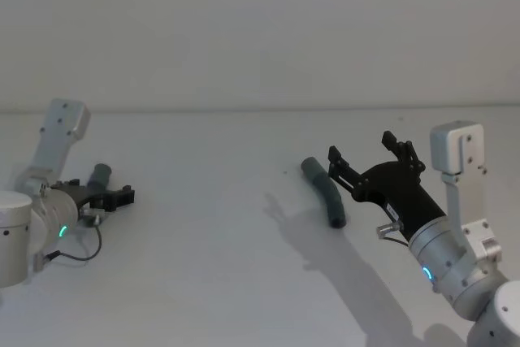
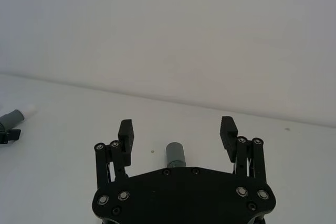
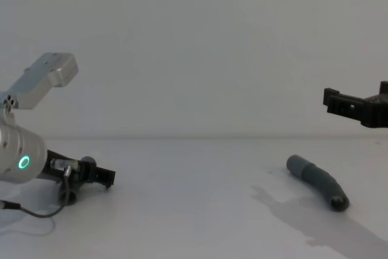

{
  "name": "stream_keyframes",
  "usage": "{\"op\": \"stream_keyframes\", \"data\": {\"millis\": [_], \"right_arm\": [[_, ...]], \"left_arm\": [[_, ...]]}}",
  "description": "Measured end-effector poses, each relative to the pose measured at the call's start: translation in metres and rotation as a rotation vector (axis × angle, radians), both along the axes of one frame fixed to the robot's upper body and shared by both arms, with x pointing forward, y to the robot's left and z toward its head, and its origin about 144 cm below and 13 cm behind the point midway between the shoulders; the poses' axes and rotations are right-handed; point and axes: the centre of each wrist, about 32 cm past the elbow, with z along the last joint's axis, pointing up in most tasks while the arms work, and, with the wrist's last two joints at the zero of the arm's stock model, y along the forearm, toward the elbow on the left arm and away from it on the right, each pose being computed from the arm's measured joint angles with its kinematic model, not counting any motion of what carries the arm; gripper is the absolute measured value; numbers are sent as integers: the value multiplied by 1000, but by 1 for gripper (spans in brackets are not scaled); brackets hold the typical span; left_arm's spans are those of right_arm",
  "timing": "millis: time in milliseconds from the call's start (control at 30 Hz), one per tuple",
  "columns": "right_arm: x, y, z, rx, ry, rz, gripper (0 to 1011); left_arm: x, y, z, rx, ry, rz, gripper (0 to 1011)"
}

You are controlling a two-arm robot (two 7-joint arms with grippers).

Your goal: Use both hands to pick up one end of the pipe from the table, align the ends, and insert them.

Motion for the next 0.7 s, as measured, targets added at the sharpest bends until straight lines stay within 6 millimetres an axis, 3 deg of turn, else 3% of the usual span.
{"op": "stream_keyframes", "data": {"millis": [700], "right_arm": [[0, 0, 0, 0, 0, 1, 1002]], "left_arm": [[2, -1, -2, 6, 6, -2, 863]]}}
